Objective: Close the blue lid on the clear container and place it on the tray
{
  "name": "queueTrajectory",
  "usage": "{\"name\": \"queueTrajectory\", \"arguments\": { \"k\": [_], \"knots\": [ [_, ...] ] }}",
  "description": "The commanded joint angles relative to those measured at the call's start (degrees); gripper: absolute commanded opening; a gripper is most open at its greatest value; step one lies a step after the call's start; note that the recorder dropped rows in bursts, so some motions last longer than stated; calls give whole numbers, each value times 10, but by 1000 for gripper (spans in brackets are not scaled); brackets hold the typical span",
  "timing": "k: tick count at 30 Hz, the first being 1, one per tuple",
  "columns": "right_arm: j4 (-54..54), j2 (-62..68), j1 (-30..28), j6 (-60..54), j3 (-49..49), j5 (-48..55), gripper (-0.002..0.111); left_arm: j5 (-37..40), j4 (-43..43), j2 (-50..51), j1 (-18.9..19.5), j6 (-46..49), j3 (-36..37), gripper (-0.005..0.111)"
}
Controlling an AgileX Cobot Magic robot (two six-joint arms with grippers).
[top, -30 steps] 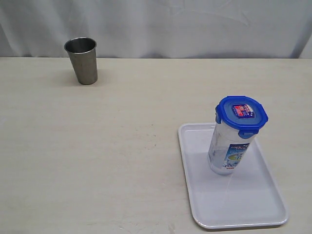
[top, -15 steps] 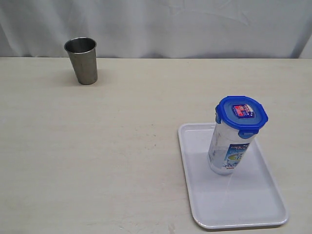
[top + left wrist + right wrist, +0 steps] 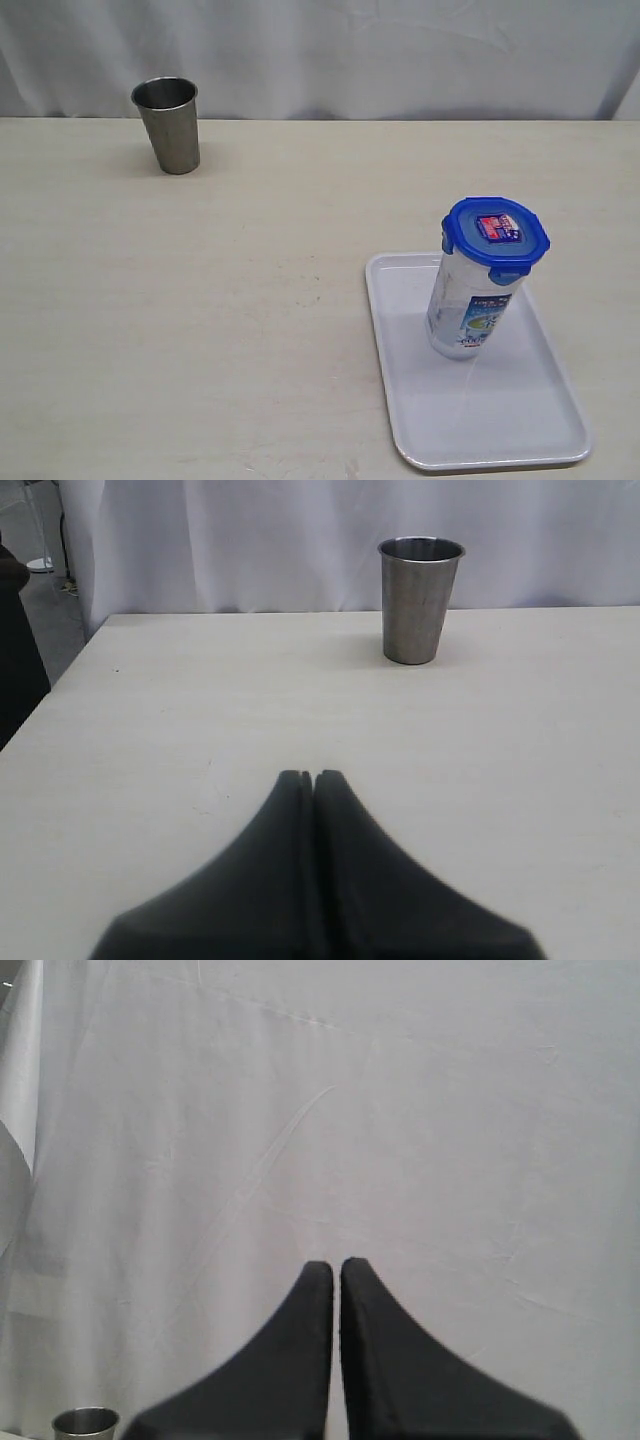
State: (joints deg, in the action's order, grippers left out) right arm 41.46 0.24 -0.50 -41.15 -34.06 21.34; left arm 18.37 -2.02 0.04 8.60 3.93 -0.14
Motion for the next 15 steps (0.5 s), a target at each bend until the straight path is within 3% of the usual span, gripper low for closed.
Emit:
{"name": "queueTrajectory", "arguments": {
  "k": [1, 4, 10, 15],
  "knots": [
    [-21, -2, 0, 3, 11, -37, 4, -3, 0, 0, 2, -5, 1, 0],
    [-118, -2, -9, 88, 28, -61, 4, -1, -1, 0, 2, -5, 1, 0],
    [-466, -2, -22, 468, 87, -86, 4, 2, -1, 0, 2, -5, 1, 0],
    [-457, -2, -20, 381, 209, -238, 4, 2, -1, 0, 2, -5, 1, 0]
  ]
}}
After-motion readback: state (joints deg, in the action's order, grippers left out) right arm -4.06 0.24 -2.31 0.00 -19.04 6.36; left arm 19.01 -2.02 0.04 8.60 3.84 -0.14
